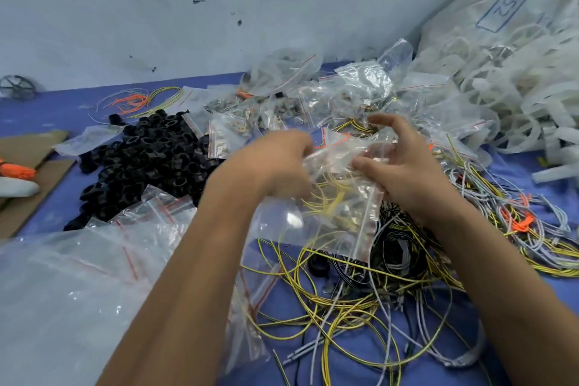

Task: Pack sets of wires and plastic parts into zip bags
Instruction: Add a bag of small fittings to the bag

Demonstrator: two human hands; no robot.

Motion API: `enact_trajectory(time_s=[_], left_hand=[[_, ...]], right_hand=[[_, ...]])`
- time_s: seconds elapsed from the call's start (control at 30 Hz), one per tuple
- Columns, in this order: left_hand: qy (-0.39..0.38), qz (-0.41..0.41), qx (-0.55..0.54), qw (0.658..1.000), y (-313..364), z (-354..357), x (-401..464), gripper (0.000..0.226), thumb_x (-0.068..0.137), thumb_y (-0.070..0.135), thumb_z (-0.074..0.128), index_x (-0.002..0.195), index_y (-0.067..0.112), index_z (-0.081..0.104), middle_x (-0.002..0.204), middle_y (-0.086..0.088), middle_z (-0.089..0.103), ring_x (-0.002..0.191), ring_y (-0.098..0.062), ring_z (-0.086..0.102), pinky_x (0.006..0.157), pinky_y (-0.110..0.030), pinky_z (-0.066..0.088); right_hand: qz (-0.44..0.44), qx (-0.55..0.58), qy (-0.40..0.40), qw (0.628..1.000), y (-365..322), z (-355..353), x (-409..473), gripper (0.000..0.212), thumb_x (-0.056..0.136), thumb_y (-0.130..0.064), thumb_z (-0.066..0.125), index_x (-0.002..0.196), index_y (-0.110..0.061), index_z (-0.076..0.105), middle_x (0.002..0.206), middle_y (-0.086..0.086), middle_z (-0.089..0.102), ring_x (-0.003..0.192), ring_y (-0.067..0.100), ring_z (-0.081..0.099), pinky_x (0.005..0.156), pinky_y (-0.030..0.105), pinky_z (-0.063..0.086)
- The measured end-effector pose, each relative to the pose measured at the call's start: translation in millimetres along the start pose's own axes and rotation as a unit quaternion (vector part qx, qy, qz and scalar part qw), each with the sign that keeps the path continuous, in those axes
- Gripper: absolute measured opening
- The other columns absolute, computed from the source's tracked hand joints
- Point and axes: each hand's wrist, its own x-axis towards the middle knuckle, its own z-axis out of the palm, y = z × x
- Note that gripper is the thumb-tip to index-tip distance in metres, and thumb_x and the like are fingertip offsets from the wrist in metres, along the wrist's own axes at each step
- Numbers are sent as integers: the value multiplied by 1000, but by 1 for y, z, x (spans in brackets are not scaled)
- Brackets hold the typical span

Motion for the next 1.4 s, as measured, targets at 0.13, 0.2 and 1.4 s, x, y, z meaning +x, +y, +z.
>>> enact_trajectory(time_s=[0.13,0.2,1.4], left_hand=[[47,-51,-161,984,-35,-17,-2,23,84,0,73,101,14,68,84,-12,74,74,-29,74,70,-39,62],[42,-60,-282,957,-56,-25,-9,19,87,-8,72,97,6,65,89,-23,75,76,-33,77,69,-42,65],[-44,50,-359,931,11,47,21,57,81,30,87,111,-11,62,81,-7,70,71,-18,74,68,-34,63]], right_hand=[[18,85,9,996,-4,-6,0,47,89,-9,76,129,-23,55,85,12,77,71,18,71,52,25,53],[21,123,22,992,-4,-5,1,30,89,-11,76,115,-17,62,80,7,77,69,16,70,55,26,55],[2,90,-6,996,4,16,-3,52,83,-45,74,61,-1,57,41,8,51,28,12,39,32,16,27]])
